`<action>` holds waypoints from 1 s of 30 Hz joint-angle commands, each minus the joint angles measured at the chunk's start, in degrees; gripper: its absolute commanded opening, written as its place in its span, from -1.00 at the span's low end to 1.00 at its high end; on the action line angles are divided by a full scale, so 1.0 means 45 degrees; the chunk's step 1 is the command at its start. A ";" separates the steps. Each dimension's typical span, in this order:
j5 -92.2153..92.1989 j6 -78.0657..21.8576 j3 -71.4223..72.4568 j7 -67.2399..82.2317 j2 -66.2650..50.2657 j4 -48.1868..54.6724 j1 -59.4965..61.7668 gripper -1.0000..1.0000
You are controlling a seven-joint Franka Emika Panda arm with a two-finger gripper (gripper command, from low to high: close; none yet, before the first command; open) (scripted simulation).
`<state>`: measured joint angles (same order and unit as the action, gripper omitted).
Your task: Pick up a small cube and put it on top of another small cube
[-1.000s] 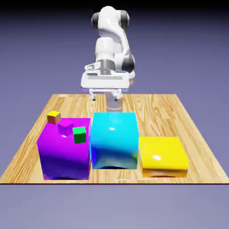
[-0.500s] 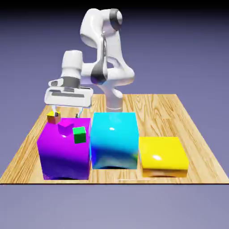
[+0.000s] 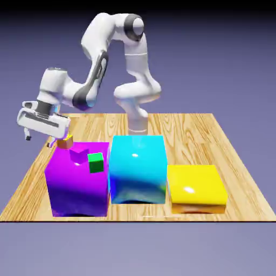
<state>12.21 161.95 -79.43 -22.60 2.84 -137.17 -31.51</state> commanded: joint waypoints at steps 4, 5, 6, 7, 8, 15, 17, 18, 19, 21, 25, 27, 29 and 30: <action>0.0610 -0.0132 -0.1846 -0.0565 -0.0601 0.0024 -0.0828 0.00; 0.0763 -0.0165 -0.2308 -0.0707 -0.0751 0.0029 -0.1015 0.00; 0.0915 -0.0198 -0.2769 -0.0849 -0.0901 0.0035 -0.1201 0.00; 0.1111 -0.0177 -0.3231 -0.1148 -0.0978 -0.0038 -0.1445 0.00; 0.1361 -0.0089 -0.3692 -0.1647 -0.0964 -0.0212 -0.1762 0.00; 0.3114 0.0528 -0.6922 -0.5144 -0.0864 -0.1426 -0.3978 0.00; 0.3615 0.0704 -0.7845 -0.6143 -0.0835 -0.1773 -0.4611 0.00; 0.3865 0.0793 -0.8306 -0.6643 -0.0821 -0.1946 -0.4927 0.00; 0.4116 0.0881 -0.8768 -0.7142 -0.0807 -0.2120 -0.5244 0.00; 0.4619 0.1088 -0.9633 -0.8204 -0.0722 -0.2507 -0.5883 0.00; 0.5631 0.1549 -1.1281 -1.0419 -0.0473 -0.3343 -0.7170 0.00; 0.6137 0.1780 -1.2104 -1.1527 -0.0348 -0.3760 -0.7813 0.00; 0.6643 0.2010 -1.2928 -1.2634 -0.0223 -0.4178 -0.8456 0.00; 0.6889 0.2130 -1.3314 -1.3188 -0.0149 -0.4391 -0.8770 0.00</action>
<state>43.21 171.53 -139.34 -81.94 2.17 -156.93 -70.88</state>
